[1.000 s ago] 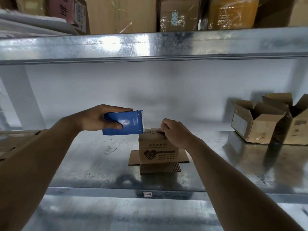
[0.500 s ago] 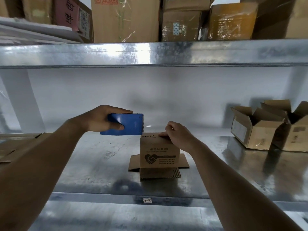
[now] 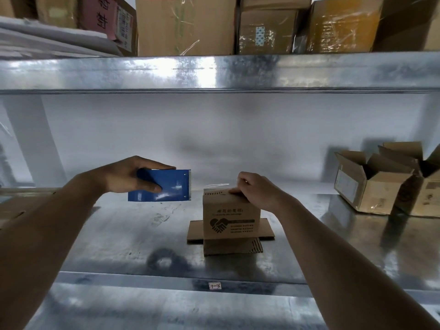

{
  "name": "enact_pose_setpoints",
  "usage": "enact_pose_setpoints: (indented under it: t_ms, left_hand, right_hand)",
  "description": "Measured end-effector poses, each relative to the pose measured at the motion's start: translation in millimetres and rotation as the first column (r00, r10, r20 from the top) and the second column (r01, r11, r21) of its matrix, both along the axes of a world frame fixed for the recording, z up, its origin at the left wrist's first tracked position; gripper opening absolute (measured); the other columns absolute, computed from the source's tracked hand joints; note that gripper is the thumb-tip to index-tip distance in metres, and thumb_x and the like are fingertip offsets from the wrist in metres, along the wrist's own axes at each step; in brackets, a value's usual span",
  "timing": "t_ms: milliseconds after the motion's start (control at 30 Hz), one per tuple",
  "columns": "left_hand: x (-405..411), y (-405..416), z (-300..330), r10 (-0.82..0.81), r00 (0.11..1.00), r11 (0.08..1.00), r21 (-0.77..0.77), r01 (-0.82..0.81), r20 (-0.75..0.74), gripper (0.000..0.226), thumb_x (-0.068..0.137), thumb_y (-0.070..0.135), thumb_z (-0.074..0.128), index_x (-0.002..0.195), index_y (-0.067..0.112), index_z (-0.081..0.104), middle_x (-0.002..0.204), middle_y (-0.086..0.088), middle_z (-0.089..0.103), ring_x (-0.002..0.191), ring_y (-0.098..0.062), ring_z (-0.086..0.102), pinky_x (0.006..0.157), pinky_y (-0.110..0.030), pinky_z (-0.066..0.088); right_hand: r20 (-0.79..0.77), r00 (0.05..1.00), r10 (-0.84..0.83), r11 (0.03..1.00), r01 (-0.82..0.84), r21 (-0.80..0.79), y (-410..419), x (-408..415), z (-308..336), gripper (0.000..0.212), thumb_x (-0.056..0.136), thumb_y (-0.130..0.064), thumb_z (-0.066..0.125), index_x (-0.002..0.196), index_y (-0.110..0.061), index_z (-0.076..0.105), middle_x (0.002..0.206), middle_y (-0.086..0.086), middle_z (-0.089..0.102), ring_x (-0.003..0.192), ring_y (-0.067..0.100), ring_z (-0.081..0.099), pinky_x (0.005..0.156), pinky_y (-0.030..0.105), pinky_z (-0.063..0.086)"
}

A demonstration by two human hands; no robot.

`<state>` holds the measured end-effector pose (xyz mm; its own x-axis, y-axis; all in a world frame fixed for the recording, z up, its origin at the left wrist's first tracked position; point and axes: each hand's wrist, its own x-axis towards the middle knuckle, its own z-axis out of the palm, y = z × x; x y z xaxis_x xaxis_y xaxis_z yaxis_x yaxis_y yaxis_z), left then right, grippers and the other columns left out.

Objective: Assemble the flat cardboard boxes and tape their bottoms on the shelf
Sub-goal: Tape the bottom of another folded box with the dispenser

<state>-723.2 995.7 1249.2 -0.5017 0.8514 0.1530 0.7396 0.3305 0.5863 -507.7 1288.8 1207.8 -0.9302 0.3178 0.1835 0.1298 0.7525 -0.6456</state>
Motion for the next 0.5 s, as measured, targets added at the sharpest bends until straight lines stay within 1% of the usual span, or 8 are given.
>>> enact_pose_setpoints:
  t_ms: [67, 100, 167, 233, 300, 333, 400, 500]
  left_hand:
    - [2, 6, -1, 0.031, 0.997, 0.999, 0.014, -0.03, -0.07, 0.06, 0.084, 0.024, 0.086, 0.134, 0.049, 0.064, 0.131, 0.025, 0.067, 0.125, -0.002, 0.06, 0.107, -0.03, 0.048]
    - [3, 9, -2, 0.043, 0.996, 0.999, 0.028, -0.041, -0.084, 0.059, 0.085, 0.023, 0.086, 0.133, 0.049, 0.065, 0.13, 0.024, 0.067, 0.124, -0.003, 0.06, 0.105, -0.027, 0.049]
    - [4, 13, -4, 0.059, 0.996, 0.997, 0.056, -0.055, -0.073, 0.058, 0.085, 0.021, 0.085, 0.134, 0.046, 0.066, 0.129, 0.022, 0.068, 0.122, -0.003, 0.061, 0.105, -0.029, 0.05]
    - [6, 15, -3, 0.063, 0.998, 0.991, 0.115, -0.062, -0.002, 0.053, 0.086, 0.015, 0.083, 0.131, 0.041, 0.069, 0.124, 0.018, 0.072, 0.119, -0.007, 0.065, 0.106, -0.037, 0.052]
    - [9, 16, 1, 0.04, 0.993, 0.973, 0.22, -0.064, 0.114, 0.043, 0.087, 0.006, 0.078, 0.121, 0.032, 0.076, 0.117, 0.007, 0.077, 0.11, -0.018, 0.071, 0.102, -0.045, 0.054]
    - [11, 17, 5, 0.029, 0.987, 0.961, 0.268, -0.072, 0.16, 0.039, 0.086, 0.003, 0.077, 0.114, 0.03, 0.08, 0.112, 0.002, 0.078, 0.105, -0.023, 0.073, 0.099, -0.046, 0.056]
    - [13, 20, 13, 0.036, 0.975, 0.941, 0.32, -0.106, 0.218, 0.035, 0.077, 0.008, 0.081, 0.103, 0.03, 0.083, 0.107, -0.001, 0.079, 0.101, -0.029, 0.073, 0.093, -0.047, 0.056]
    - [11, 27, 18, 0.059, 0.963, 0.938, 0.315, -0.144, 0.264, 0.039, 0.062, 0.022, 0.08, 0.099, 0.03, 0.083, 0.104, -0.001, 0.079, 0.1, -0.032, 0.072, 0.092, -0.047, 0.055]
  right_hand:
    - [-0.019, 1.0, -0.02, 1.0, 0.02, -0.019, -4, 1, 1, 0.028, 0.11, -0.032, 0.039, 0.087, -0.021, 0.051, 0.103, -0.002, 0.074, 0.104, 0.014, 0.066, 0.072, 0.034, 0.045]
    - [-0.03, 0.999, -0.031, 0.999, 0.03, -0.035, -6, 2, 1, 0.028, 0.11, -0.031, 0.038, 0.088, -0.02, 0.051, 0.104, -0.003, 0.075, 0.103, 0.011, 0.066, 0.071, 0.033, 0.044]
    - [-0.049, 0.997, -0.056, 0.996, 0.052, -0.068, -9, 4, 0, 0.027, 0.11, -0.03, 0.037, 0.09, -0.018, 0.051, 0.105, -0.004, 0.076, 0.101, 0.007, 0.065, 0.071, 0.032, 0.043]
    - [-0.05, 0.997, -0.065, 0.993, 0.059, -0.099, -7, 3, -2, 0.028, 0.11, -0.031, 0.036, 0.09, -0.019, 0.05, 0.105, -0.006, 0.077, 0.103, 0.006, 0.065, 0.075, 0.033, 0.046]
    - [-0.034, 0.998, -0.058, 0.991, 0.053, -0.127, -5, 1, -3, 0.029, 0.111, -0.032, 0.034, 0.089, -0.021, 0.049, 0.103, -0.008, 0.078, 0.106, 0.008, 0.065, 0.086, 0.038, 0.05]
    - [-0.026, 0.998, -0.055, 0.988, 0.051, -0.149, -3, 1, -3, 0.029, 0.11, -0.032, 0.034, 0.088, -0.021, 0.048, 0.102, -0.009, 0.079, 0.107, 0.009, 0.066, 0.092, 0.041, 0.05]
    - [-0.018, 0.998, -0.054, 0.977, 0.049, -0.209, 0, 1, -1, 0.028, 0.11, -0.03, 0.033, 0.087, -0.021, 0.047, 0.099, -0.009, 0.08, 0.108, 0.011, 0.066, 0.099, 0.043, 0.048]
    - [-0.014, 0.998, -0.058, 0.956, 0.052, -0.288, 3, 3, 2, 0.026, 0.109, -0.027, 0.032, 0.087, -0.02, 0.046, 0.096, -0.007, 0.08, 0.107, 0.015, 0.068, 0.105, 0.044, 0.047]
